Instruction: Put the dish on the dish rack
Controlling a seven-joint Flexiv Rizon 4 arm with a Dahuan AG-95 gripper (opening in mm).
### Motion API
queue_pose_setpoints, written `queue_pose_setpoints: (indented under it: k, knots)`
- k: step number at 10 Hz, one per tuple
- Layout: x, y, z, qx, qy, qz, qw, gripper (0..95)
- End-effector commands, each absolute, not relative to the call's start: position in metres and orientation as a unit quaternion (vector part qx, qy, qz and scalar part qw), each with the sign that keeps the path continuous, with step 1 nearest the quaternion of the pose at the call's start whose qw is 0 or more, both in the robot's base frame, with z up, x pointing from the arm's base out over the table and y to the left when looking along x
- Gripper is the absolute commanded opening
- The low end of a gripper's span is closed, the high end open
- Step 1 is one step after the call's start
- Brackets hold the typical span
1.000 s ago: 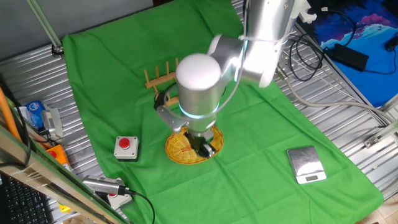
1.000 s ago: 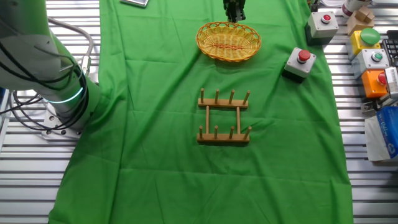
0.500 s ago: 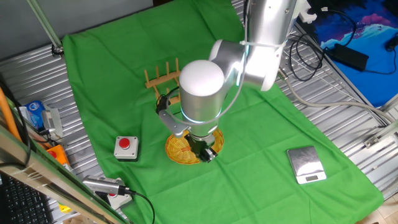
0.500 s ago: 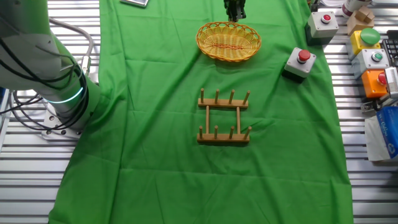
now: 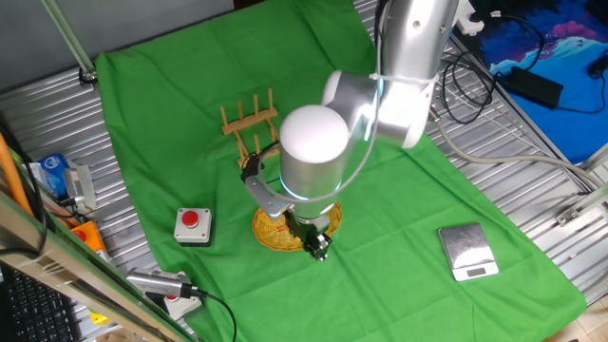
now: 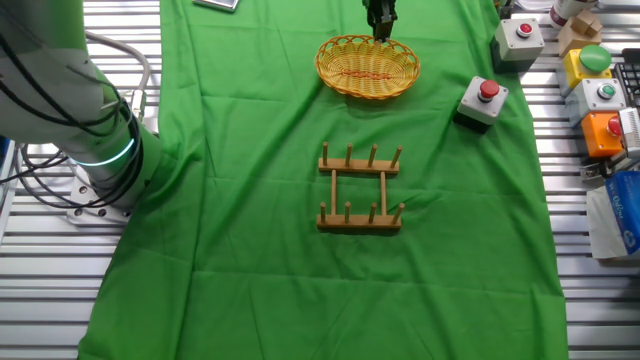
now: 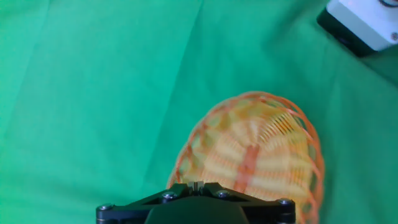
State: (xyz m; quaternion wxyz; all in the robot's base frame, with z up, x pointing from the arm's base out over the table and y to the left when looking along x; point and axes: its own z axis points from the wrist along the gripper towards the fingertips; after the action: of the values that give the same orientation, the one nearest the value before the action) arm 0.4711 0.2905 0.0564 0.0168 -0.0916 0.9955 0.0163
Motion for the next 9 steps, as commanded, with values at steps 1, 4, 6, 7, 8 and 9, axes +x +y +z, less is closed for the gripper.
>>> queue_pose_setpoints:
  k: [1,4,6,7,8,9]
  knots:
    - [0.4712,0.2905,0.0541,-0.084,0.996,0.004,0.017,57.0]
    - [0.4712,0.2906,0.0536,-0.084,0.996,0.003,0.017,57.0]
    - [0.471,0.2905,0.0523,-0.087,0.996,-0.002,0.016,57.0]
    - [0.4707,0.2904,0.0506,-0.085,0.996,-0.004,0.015,57.0]
    - [0.4703,0.29,0.0485,-0.08,0.997,-0.007,0.015,57.0]
    - [0.47,0.2899,0.0473,-0.076,0.997,-0.008,0.015,57.0]
